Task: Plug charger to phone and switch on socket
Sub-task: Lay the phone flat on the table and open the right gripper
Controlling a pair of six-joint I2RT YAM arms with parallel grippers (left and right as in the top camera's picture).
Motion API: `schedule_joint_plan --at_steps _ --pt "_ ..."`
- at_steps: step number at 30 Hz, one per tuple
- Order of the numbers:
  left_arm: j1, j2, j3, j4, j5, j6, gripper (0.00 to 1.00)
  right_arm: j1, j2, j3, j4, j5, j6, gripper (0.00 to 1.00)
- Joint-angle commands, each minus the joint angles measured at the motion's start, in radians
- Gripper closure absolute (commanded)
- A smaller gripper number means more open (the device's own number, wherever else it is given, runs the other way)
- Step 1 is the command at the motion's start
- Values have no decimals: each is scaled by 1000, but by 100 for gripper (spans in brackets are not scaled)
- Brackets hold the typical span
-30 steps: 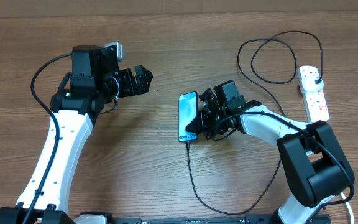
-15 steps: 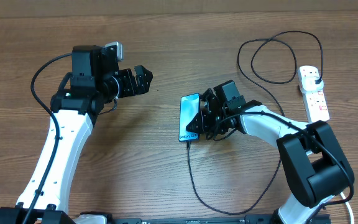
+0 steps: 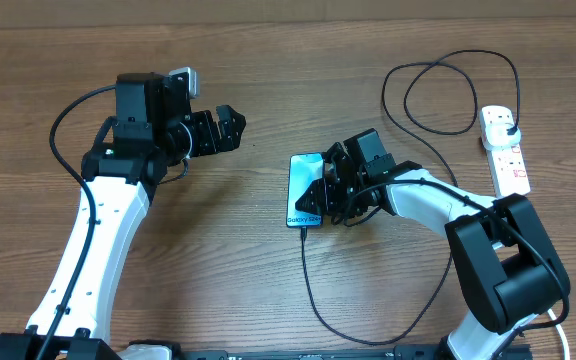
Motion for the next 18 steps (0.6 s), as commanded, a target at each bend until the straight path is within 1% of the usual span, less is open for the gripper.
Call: schedule_joint_plan --at_steps 1,12,14,18 --pt "5 -8 8 1 -6 -3 0 5 3 17 6 -6 -3 49" --pt "5 -8 8 1 -6 -3 0 5 3 17 5 -6 -3 49" --pt "5 -8 8 1 -6 -3 0 5 3 17 5 -6 -3 48" --pt "5 -8 8 1 -6 -3 0 4 3 17 6 -6 5 25"
